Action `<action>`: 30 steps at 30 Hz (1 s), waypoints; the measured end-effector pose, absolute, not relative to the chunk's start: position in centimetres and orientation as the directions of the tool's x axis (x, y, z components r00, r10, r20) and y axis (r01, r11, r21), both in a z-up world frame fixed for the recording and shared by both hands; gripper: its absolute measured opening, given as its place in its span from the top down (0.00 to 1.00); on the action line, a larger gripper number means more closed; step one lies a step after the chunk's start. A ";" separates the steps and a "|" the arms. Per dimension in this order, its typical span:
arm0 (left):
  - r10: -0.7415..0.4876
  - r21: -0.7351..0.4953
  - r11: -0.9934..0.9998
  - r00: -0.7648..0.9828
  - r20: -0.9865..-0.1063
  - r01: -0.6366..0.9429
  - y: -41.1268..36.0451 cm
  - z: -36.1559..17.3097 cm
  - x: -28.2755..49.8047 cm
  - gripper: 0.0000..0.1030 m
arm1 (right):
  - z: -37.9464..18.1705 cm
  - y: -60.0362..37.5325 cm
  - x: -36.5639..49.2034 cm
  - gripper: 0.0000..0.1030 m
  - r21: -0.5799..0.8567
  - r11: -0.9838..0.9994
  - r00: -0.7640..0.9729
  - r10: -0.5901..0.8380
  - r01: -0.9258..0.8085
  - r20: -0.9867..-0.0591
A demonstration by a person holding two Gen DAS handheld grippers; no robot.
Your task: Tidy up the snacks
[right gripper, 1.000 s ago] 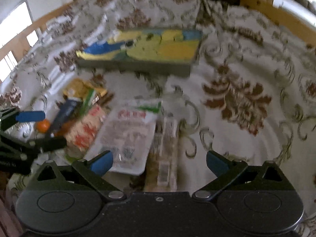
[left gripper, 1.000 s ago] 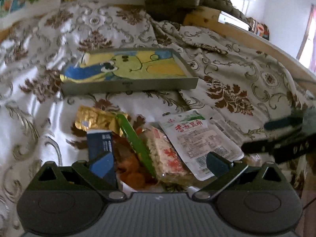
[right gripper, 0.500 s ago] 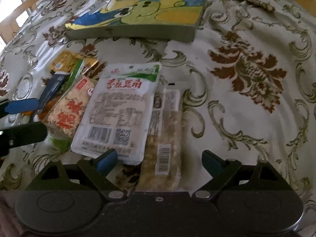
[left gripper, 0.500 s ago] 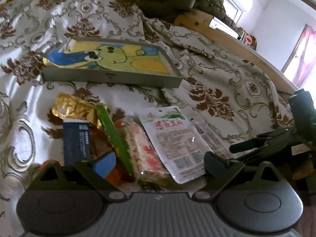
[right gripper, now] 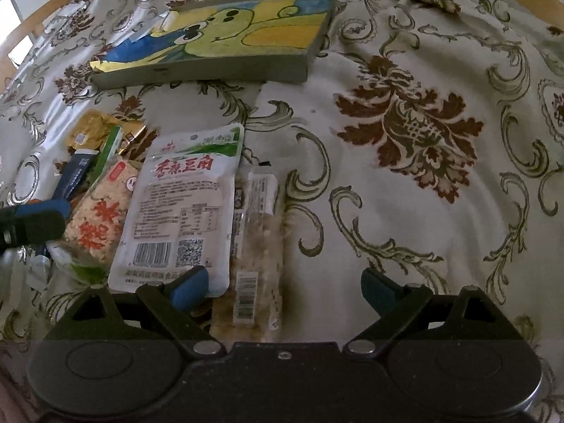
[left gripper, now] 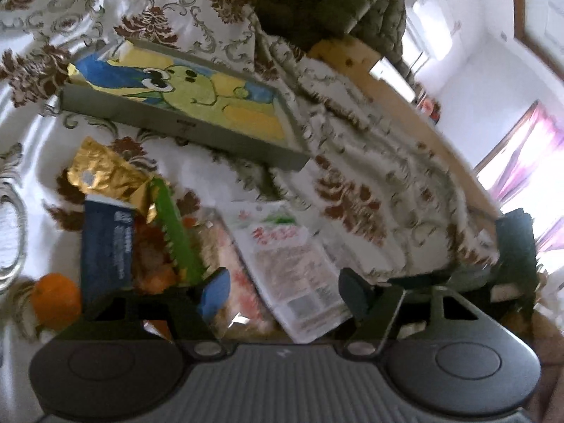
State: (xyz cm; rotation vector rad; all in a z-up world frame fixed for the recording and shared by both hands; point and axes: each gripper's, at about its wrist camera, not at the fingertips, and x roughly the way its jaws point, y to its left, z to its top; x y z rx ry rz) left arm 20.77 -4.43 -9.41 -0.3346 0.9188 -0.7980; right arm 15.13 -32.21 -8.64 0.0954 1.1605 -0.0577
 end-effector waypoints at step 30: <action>-0.596 -0.404 0.792 0.435 -0.675 0.458 -6.0 -9.9 21.3 0.43 | -10.9 -31.6 17.1 0.28 0.007 0.999 0.383 -0.013 0.050 -0.924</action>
